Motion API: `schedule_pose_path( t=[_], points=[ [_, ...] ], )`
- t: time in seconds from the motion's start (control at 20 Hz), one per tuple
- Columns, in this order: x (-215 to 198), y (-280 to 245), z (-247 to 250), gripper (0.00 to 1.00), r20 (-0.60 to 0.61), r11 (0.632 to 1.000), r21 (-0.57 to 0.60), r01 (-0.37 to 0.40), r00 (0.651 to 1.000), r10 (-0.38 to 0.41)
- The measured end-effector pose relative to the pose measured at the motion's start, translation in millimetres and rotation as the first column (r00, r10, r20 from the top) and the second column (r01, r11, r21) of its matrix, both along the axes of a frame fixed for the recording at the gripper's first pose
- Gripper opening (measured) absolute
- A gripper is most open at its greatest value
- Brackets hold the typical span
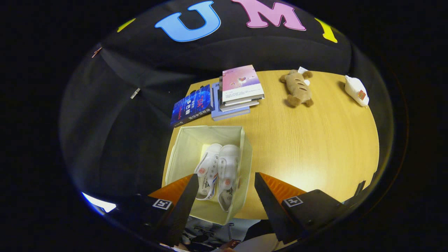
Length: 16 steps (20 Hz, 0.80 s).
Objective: Open the storage box then place both shoes into the box .Put the left shoe in first, then the right shoe, with the right side of both shoes facing outward in a uniform manner.
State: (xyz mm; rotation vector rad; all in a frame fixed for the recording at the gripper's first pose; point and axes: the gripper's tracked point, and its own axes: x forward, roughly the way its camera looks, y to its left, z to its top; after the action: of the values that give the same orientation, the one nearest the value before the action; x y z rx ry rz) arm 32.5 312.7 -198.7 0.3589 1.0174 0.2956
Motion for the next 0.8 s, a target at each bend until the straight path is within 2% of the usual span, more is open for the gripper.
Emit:
schedule_pose_path(
  t=[0.15, 0.35, 0.5, 0.65, 0.8],
  points=[
    [-0.1, -38.4, 16.2, 0.99, 0.123, 1.000, -0.009, -0.009, 0.992, 0.010],
    [-4.0, -104.5, 27.2, 0.99, 0.281, 0.996, -0.089, 0.000, 0.959, 0.025],
    [-7.2, -151.5, 37.3, 0.99, 0.379, 0.991, -0.131, 0.024, 0.925, 0.027],
    [-10.8, -203.1, 51.0, 0.99, 0.454, 0.981, -0.176, 0.083, 0.891, 0.007],
    [-11.4, -241.0, 62.9, 0.99, 0.511, 0.977, -0.171, 0.124, 0.859, -0.020]
  ],
)
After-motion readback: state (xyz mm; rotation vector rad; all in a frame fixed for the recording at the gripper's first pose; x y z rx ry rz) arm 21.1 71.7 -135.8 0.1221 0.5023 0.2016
